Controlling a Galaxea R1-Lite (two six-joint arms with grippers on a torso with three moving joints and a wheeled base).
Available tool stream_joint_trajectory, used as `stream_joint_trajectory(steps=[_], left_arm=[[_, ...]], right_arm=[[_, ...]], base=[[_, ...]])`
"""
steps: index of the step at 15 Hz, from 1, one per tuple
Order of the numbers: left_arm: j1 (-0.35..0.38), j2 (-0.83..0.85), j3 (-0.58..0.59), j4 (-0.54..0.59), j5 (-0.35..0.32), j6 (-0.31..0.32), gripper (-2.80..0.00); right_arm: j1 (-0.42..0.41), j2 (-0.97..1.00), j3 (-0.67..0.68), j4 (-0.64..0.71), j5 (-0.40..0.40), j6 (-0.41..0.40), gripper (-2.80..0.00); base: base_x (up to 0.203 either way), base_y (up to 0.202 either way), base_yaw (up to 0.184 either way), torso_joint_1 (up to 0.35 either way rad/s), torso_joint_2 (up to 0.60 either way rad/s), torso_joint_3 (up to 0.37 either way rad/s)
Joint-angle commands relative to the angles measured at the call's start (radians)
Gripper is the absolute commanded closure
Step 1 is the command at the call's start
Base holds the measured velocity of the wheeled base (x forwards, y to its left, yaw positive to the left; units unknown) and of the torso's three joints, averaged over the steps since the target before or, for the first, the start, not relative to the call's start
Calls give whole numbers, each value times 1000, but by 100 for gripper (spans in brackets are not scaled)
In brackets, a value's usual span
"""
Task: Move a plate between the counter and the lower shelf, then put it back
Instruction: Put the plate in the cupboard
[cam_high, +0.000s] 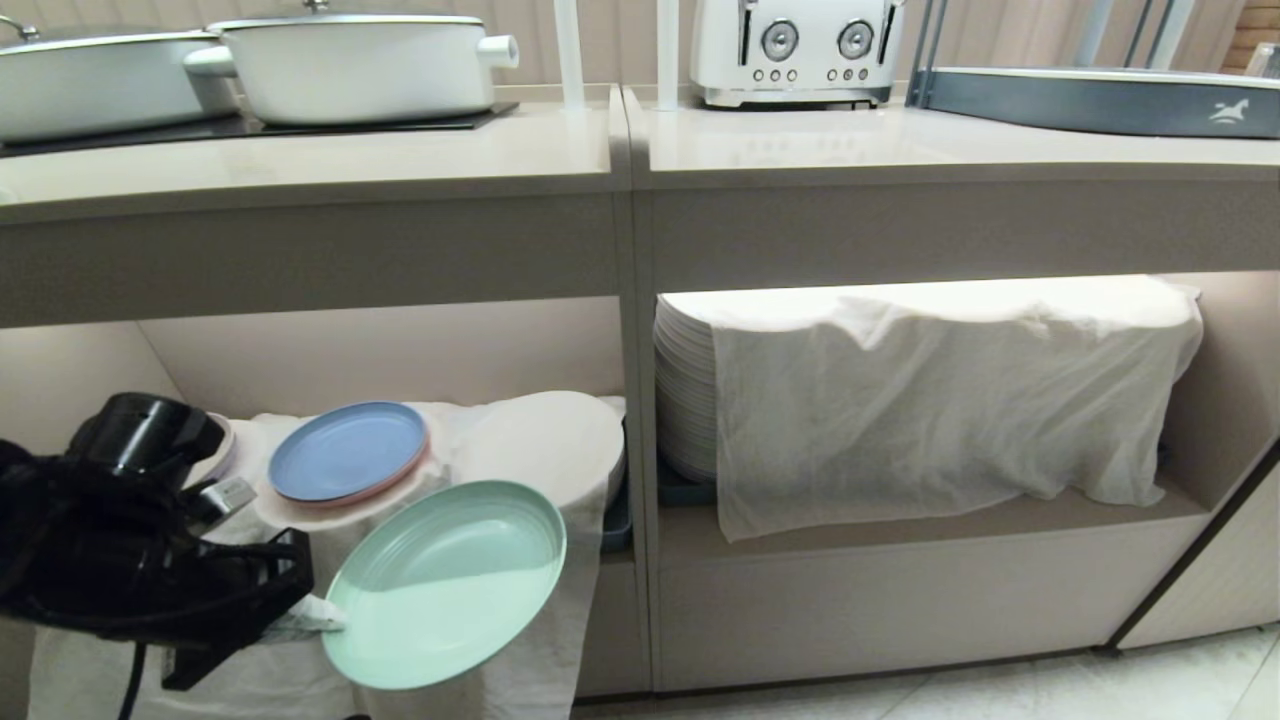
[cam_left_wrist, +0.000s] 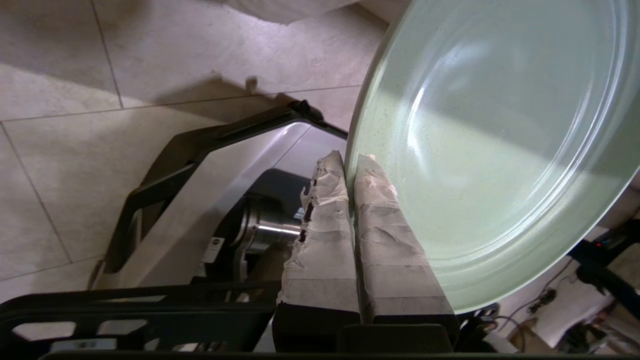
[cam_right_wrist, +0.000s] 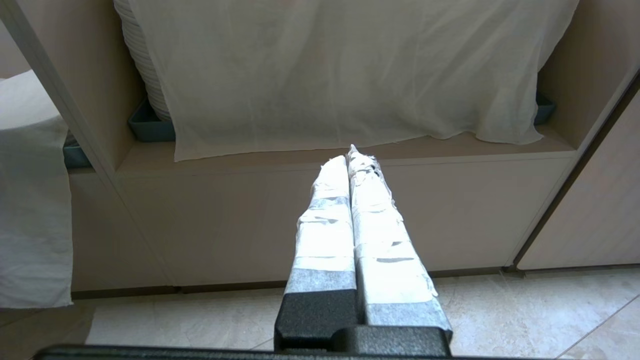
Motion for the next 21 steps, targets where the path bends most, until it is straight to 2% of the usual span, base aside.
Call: stream_joint_trajectory(steps=[1, 4, 8, 12, 15, 18, 21], left_arm=[[-24, 101, -76, 1, 0, -47, 0], [-39, 191, -175, 1, 5, -134, 0], [-78, 294, -266, -3, 62, -232, 0], [-114, 370, -267, -181, 105, -341, 0], [-142, 412, -274, -207, 125, -363, 0], [-153, 465, -283, -285, 168, -417, 0], [-162, 505, -323, -298, 190, -435, 0]], right_arm=[[0, 0, 0, 0, -1, 0, 0], [0, 0, 0, 0, -1, 0, 0], [0, 0, 0, 0, 1, 0, 0], [0, 0, 0, 0, 1, 0, 0], [0, 0, 0, 0, 1, 0, 0], [0, 0, 0, 0, -1, 0, 0], [0, 0, 0, 0, -1, 0, 0]], base=[[0, 0, 0, 0, 0, 0], [0, 0, 0, 0, 0, 0], [0, 0, 0, 0, 0, 0], [0, 0, 0, 0, 0, 0], [0, 0, 0, 0, 0, 0], [0, 0, 0, 0, 0, 0], [0, 0, 0, 0, 0, 0]])
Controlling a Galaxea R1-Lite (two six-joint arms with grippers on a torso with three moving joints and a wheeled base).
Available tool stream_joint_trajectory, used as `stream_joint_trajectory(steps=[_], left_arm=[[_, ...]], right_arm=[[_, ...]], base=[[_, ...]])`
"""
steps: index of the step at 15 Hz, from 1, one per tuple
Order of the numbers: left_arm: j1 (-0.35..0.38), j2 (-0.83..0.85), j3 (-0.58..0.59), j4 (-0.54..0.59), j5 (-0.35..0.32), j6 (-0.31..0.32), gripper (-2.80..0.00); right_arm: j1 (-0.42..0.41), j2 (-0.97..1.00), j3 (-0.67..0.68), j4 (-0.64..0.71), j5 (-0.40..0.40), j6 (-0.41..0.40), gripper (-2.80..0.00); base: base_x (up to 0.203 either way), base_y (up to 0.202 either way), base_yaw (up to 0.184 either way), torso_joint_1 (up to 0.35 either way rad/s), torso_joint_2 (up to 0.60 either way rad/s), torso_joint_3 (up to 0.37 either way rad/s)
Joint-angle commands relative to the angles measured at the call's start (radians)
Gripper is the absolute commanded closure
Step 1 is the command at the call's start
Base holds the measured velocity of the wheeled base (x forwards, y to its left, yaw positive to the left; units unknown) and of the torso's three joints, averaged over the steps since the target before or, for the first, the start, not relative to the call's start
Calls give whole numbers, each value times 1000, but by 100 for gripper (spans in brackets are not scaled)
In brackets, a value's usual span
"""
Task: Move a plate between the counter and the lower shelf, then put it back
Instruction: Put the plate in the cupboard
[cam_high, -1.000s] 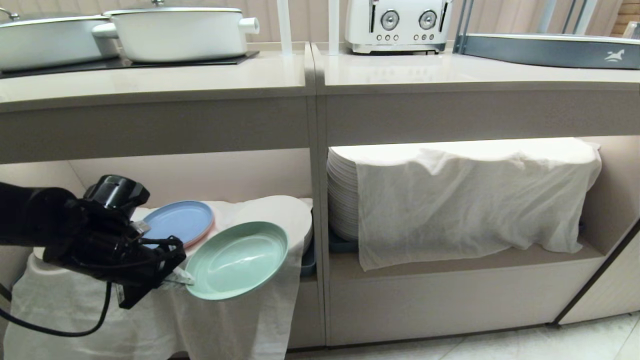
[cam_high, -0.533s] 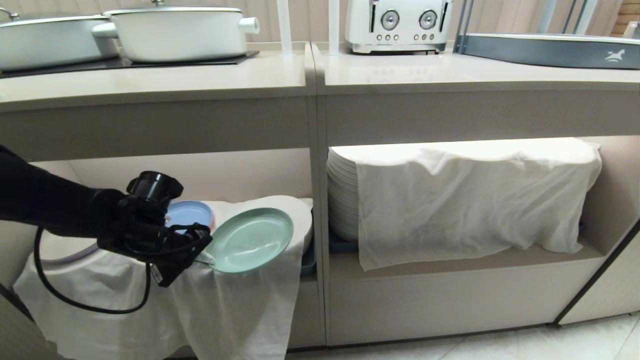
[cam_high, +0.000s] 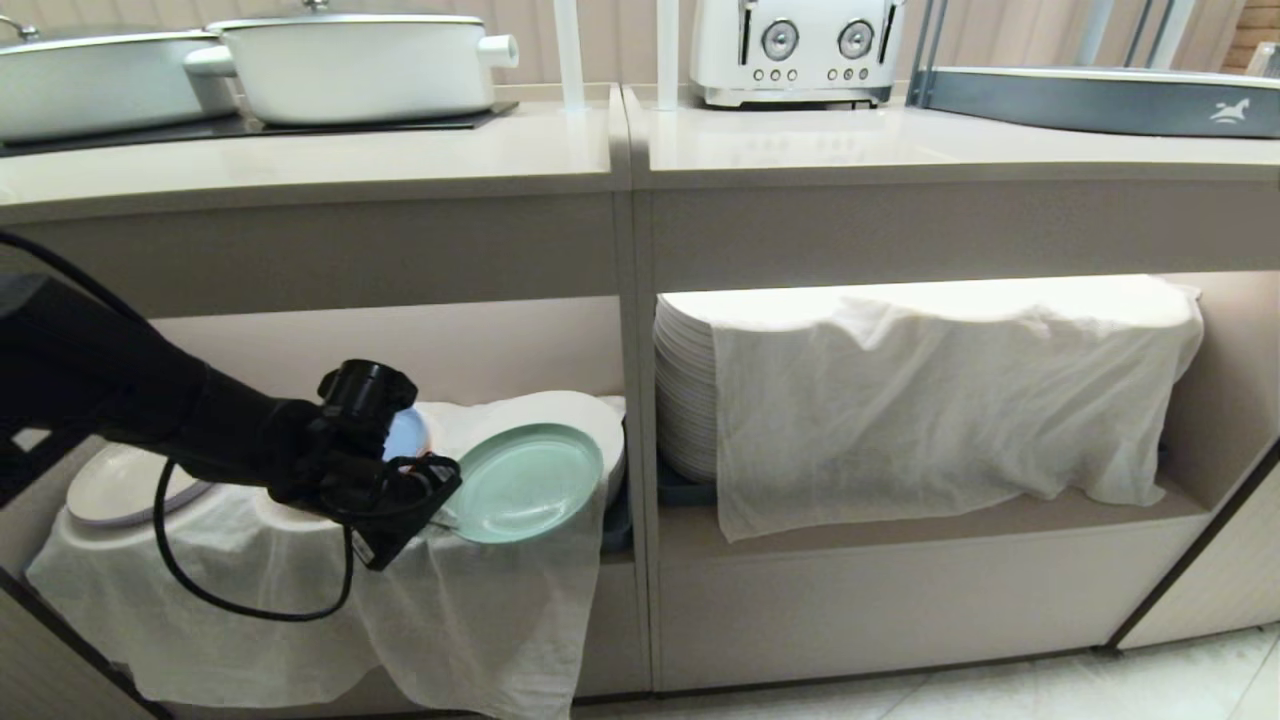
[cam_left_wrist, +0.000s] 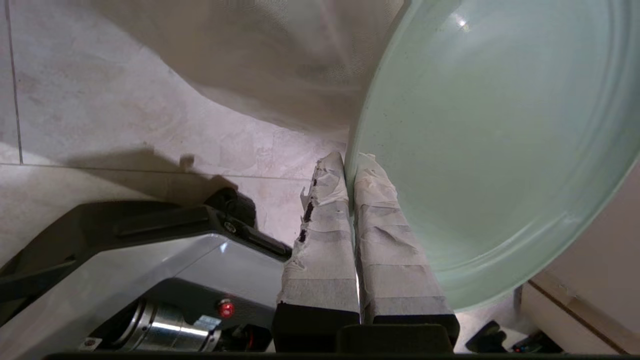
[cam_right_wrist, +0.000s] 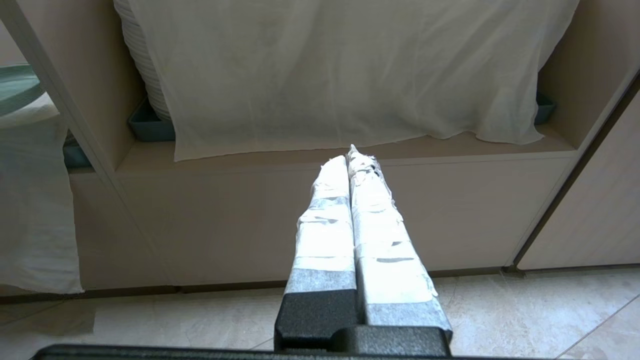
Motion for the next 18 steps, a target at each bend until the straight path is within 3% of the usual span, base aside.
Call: stream_joint_trajectory(steps=[1, 6, 13, 18], left_arm=[[-5, 50, -50, -2, 23, -30, 0], [-12, 94, -125, 0, 46, -105, 0], [-45, 150, -193, 4, 153, -167, 0], [-61, 171, -209, 4, 191, -173, 0]], right_arm=[[0, 0, 0, 0, -1, 0, 0], [0, 0, 0, 0, -1, 0, 0], [0, 0, 0, 0, -1, 0, 0], [0, 0, 0, 0, -1, 0, 0]], base=[[0, 0, 0, 0, 0, 0], [0, 0, 0, 0, 0, 0], [0, 0, 0, 0, 0, 0], [0, 0, 0, 0, 0, 0]])
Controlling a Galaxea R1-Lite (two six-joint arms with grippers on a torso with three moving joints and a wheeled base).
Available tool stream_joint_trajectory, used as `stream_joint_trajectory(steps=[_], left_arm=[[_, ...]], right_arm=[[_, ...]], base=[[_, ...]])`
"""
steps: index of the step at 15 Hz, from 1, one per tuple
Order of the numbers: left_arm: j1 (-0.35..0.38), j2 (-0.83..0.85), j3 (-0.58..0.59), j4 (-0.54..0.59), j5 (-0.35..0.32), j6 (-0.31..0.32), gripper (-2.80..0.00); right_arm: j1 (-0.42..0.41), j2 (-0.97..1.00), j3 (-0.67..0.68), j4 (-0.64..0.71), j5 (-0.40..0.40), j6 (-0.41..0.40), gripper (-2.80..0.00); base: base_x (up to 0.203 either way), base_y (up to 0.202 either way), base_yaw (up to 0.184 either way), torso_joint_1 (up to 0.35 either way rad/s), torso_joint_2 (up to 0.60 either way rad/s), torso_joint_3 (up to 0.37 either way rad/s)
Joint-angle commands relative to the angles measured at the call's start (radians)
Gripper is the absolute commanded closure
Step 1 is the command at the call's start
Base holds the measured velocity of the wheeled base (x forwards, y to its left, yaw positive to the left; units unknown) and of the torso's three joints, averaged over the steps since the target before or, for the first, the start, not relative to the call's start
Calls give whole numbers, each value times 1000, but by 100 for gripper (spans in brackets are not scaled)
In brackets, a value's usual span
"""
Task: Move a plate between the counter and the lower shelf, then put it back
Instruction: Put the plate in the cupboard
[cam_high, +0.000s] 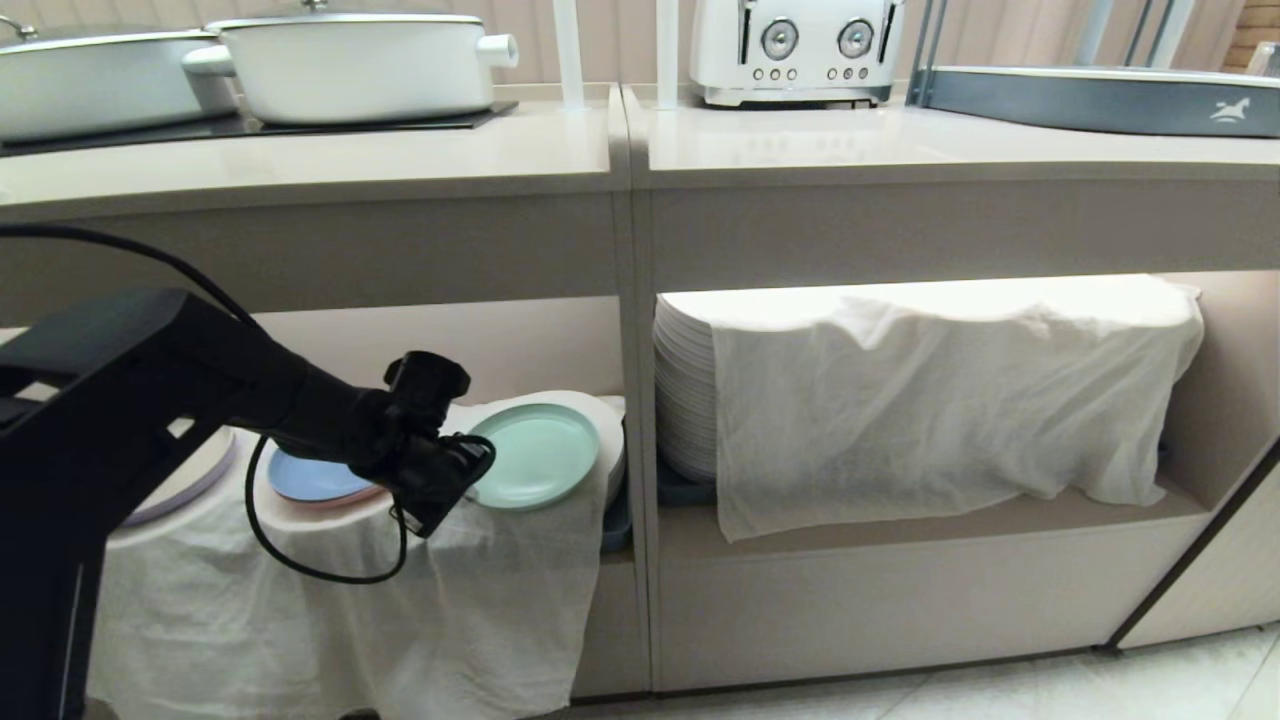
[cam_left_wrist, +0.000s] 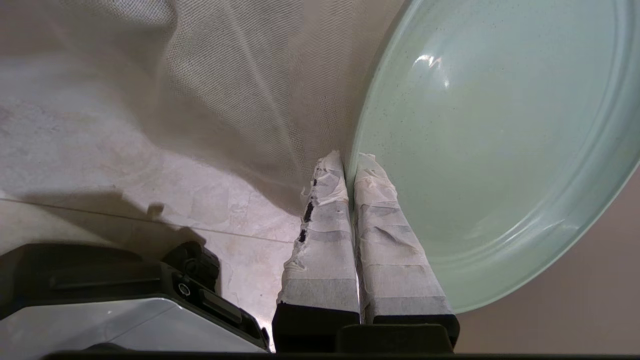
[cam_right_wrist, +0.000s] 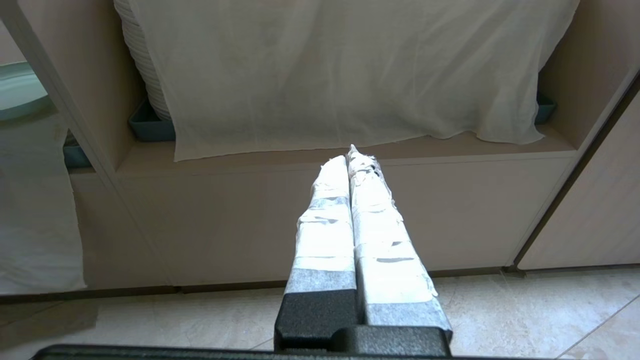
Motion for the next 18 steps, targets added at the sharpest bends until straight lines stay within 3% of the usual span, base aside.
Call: stream_joint_trajectory(steps=[1, 4, 9, 18], left_arm=[[-10, 7, -5, 0, 3, -17, 0], [-13, 22, -39, 1, 20, -73, 0], [-21, 35, -50, -1, 35, -77, 0], [-39, 78, -92, 1, 123, -112, 0]], right_arm=[[0, 0, 0, 0, 0, 0, 0], [0, 0, 0, 0, 0, 0, 0], [0, 0, 0, 0, 0, 0, 0], [0, 0, 0, 0, 0, 0, 0]], base=[[0, 0, 0, 0, 0, 0], [0, 0, 0, 0, 0, 0], [0, 0, 0, 0, 0, 0], [0, 0, 0, 0, 0, 0]])
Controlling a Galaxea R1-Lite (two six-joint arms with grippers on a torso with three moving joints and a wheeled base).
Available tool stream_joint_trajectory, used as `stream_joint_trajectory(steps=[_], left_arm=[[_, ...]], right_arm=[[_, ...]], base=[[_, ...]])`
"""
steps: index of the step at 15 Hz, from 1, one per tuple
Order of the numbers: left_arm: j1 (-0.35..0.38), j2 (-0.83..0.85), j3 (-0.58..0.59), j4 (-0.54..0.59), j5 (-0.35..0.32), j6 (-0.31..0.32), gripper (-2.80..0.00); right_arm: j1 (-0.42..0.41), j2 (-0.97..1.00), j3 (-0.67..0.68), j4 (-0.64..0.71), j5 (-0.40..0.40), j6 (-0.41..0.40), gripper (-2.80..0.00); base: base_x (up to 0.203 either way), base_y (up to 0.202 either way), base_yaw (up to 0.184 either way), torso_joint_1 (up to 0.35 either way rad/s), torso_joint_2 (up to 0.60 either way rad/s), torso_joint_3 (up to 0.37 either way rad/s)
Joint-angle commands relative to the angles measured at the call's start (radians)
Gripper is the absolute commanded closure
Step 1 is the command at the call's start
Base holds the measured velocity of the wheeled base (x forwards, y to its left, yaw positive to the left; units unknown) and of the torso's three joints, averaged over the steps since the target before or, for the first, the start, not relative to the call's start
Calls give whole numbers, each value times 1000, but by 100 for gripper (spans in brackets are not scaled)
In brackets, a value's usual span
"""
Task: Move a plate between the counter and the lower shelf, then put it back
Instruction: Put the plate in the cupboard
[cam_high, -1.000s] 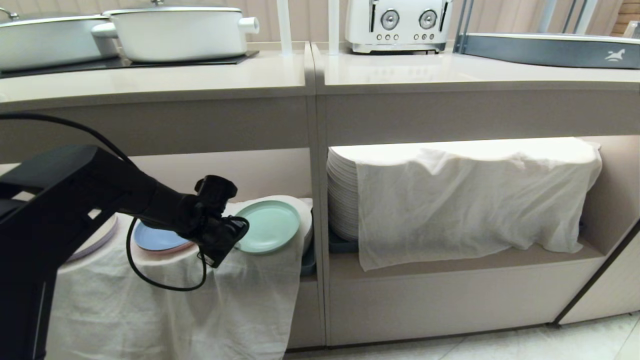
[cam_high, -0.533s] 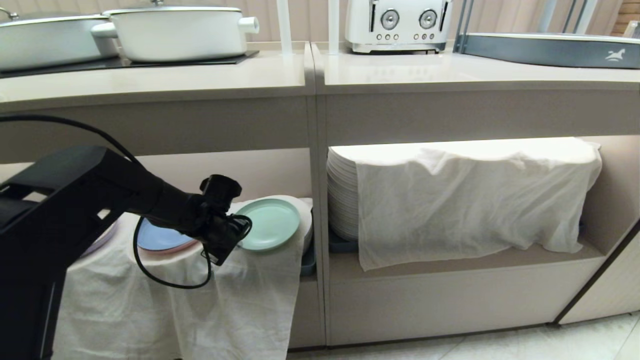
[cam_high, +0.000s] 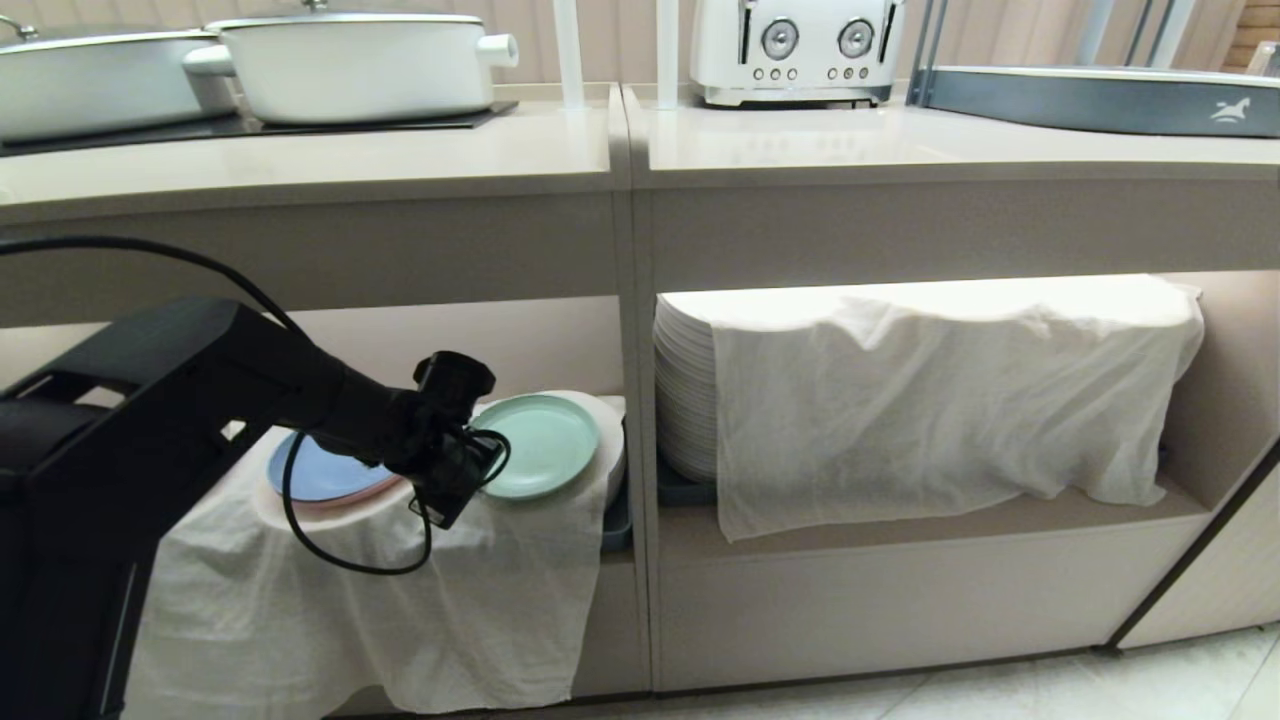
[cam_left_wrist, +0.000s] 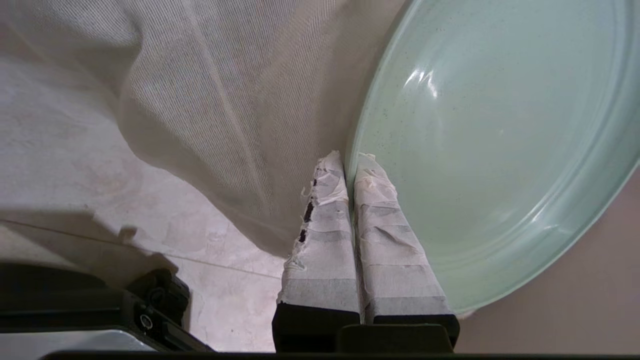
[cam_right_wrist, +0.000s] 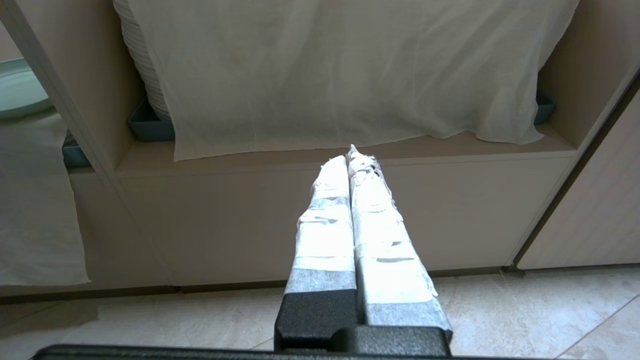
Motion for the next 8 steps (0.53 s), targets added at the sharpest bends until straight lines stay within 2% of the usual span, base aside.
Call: stream_joint_trajectory(steps=[1, 3, 6, 8], left_arm=[[-7, 14, -10, 0, 16, -9, 0], [-10, 16, -12, 0, 17, -14, 0], [-28, 16, -29, 4, 17, -59, 0], [-36, 19, -30, 7, 17, -61, 0]], right_arm=[[0, 0, 0, 0, 0, 0, 0], [0, 0, 0, 0, 0, 0, 0], [0, 0, 0, 0, 0, 0, 0], [0, 0, 0, 0, 1, 0, 0]], base=[[0, 0, 0, 0, 0, 0], [0, 0, 0, 0, 0, 0], [0, 0, 0, 0, 0, 0], [0, 0, 0, 0, 0, 0]])
